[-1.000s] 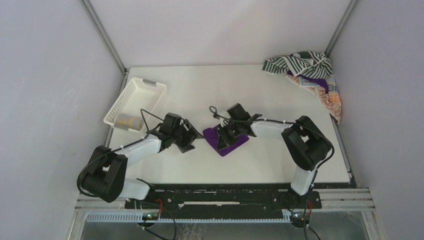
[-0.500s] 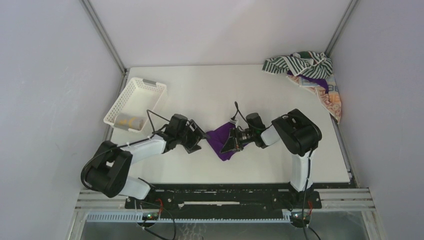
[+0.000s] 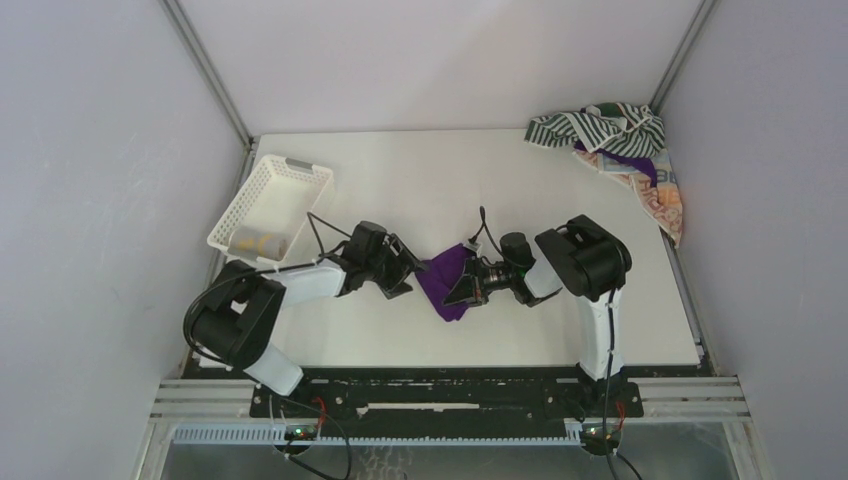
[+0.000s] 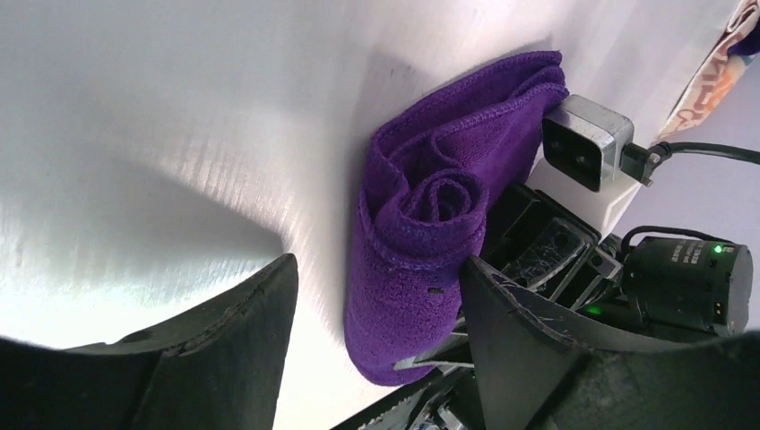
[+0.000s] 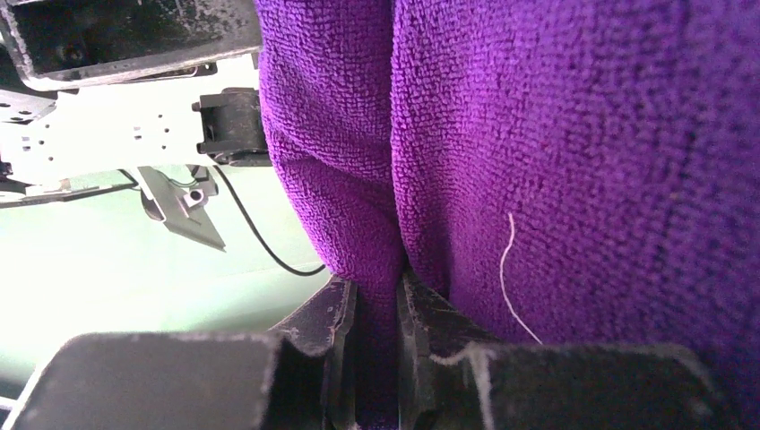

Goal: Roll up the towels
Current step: Roll the towel at the center of the board.

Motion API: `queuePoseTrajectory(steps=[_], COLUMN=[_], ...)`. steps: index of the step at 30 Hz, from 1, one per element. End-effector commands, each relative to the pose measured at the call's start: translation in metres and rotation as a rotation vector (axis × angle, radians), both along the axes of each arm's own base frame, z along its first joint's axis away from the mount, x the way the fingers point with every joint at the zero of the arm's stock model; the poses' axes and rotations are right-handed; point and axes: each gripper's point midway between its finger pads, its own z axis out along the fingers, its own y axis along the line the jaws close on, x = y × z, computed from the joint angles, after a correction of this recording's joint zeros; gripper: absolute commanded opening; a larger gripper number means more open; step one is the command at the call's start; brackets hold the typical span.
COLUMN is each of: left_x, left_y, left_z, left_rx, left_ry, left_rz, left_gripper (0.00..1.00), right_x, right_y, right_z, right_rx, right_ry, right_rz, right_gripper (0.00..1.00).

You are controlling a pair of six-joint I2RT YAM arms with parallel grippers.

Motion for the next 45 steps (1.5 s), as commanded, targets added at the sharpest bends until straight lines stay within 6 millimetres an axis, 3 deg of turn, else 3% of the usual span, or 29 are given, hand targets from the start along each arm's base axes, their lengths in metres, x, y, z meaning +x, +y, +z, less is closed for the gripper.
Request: queuePoseTrajectory(steps=[1,10,14,16,22,27,30,37,45], left_x=[0.013,0.009,0.010,0.010,0.010,0.006,-0.002,-0.019,-0.025], left_y=[-0.017,-0.026,-0.017,-0.017,-0.026,-0.026,-0.020,-0.004,0.002], left_z=[0.012,0.008,0.027,0.027,0.007,-0.015,-0.029,-0.047,-0.050], left_rx=[-0.042,-0.029,-0.004,0.010,0.030,0.076,0.117,0.206,0.260], left_ry=[-0.039,-0.039,-0.124,-0.118,-0.060,0.002,0.056,0.136,0.168], left_rz=[-0.016,-0.037,-0.008,-0.016,-0.032,-0.045,-0.043,-0.063,-0.095], left_gripper=[0.70,0.67,0.69,0.70,0.67,0.56,0.44,0.26,0.23], right_x=[-0.006,-0.006,-0.006,-0.006,-0.006,-0.004,-0.001,0.012,0.026], right_y=[-0.007,-0.009,-0.009,-0.009,-0.009,-0.009,-0.008,-0.010,-0.019], right_z=[-0.030,-0.038,-0.038,-0.038,-0.040,-0.038,-0.034,-0.001,0.077], right_rx=[-0.081,-0.130,-0.133,-0.135,-0.140,-0.150,-0.164,-0.277,-0.593], right_ry=[0.103,0.138,0.141,0.144,0.153,0.140,0.117,-0.100,-0.663], right_rz=[-0.043,-0.038,-0.039,-0.039,-0.038,-0.038,-0.037,-0.017,-0.041], right_gripper=[0.10,0.10,0.10,0.10,0.10,0.10,0.13,0.30,0.45])
